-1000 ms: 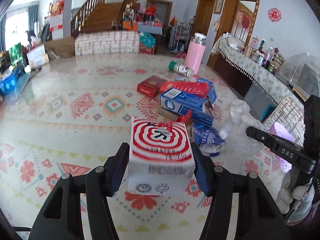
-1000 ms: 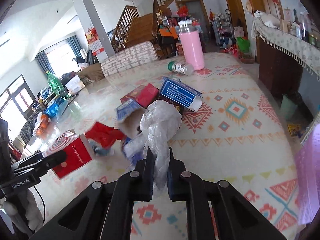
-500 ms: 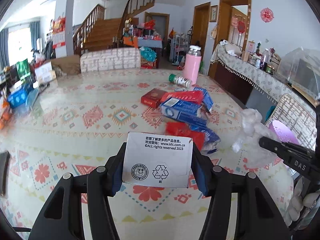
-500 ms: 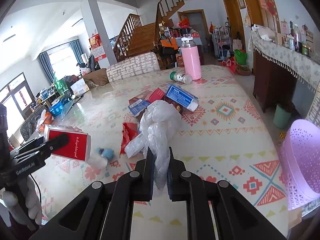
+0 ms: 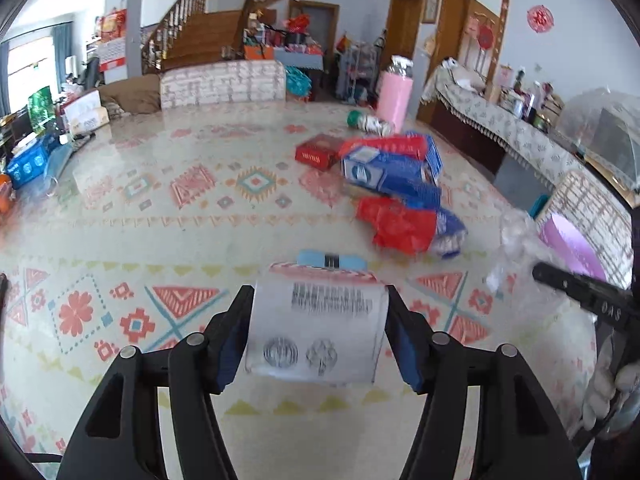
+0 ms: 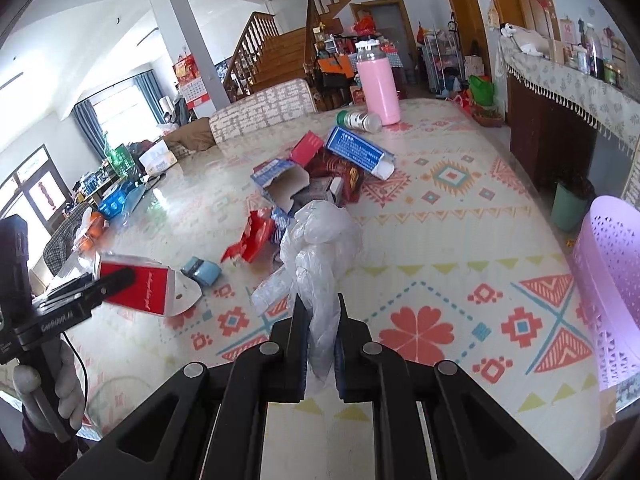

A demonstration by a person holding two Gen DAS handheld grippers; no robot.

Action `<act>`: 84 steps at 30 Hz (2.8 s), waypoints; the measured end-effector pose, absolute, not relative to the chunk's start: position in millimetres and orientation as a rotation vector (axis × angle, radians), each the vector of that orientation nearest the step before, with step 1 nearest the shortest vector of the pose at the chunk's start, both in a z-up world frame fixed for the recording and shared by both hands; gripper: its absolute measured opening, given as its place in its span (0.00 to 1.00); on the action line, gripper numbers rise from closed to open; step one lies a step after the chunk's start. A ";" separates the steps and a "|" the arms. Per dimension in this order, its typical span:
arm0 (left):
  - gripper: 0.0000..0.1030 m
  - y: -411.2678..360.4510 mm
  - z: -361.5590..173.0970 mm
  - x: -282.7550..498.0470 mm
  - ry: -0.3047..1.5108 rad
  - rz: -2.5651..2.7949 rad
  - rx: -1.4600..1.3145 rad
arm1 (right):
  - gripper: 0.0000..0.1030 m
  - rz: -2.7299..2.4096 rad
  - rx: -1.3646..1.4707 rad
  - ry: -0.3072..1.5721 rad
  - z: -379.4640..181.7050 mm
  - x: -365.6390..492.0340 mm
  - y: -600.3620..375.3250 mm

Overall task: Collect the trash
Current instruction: 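Grasp the red-and-white striped box with left tool while right tool grasps the clear plastic bag, then lift both held items and carry them toward the lilac basket, then open left tool over the basket while right tool drops the plastic bag in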

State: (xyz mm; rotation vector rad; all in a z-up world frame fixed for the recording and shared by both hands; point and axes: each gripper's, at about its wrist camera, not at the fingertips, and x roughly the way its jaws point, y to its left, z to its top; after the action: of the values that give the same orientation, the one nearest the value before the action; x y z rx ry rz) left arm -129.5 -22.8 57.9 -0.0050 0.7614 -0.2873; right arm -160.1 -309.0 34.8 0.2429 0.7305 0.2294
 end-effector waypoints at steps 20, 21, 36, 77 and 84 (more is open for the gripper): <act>0.64 -18.1 24.4 -135.5 0.841 -0.222 0.100 | 0.70 0.188 0.206 0.795 5.9 -129.2 -297.7; 0.64 -17.1 25.6 -135.5 0.842 -0.217 0.092 | 0.67 0.187 0.195 0.798 5.7 -128.4 -295.7; 0.63 -20.6 85.4 -155.6 0.694 -0.213 0.061 | 0.14 0.197 0.201 0.710 38.7 -152.7 -302.2; 0.64 -412.2 124.5 -73.4 0.796 -0.941 0.115 | 0.14 -0.357 0.435 0.560 72.3 -214.4 -594.4; 0.66 -460.1 102.2 -60.5 0.872 -0.988 0.114 | 0.25 -0.409 0.485 0.605 49.1 -207.5 -624.8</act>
State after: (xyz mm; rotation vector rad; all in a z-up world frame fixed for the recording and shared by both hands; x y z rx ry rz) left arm -60.5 -460.1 102.2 0.1139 0.8720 -0.9877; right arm -207.5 -624.8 49.1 0.4846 0.6053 -0.4090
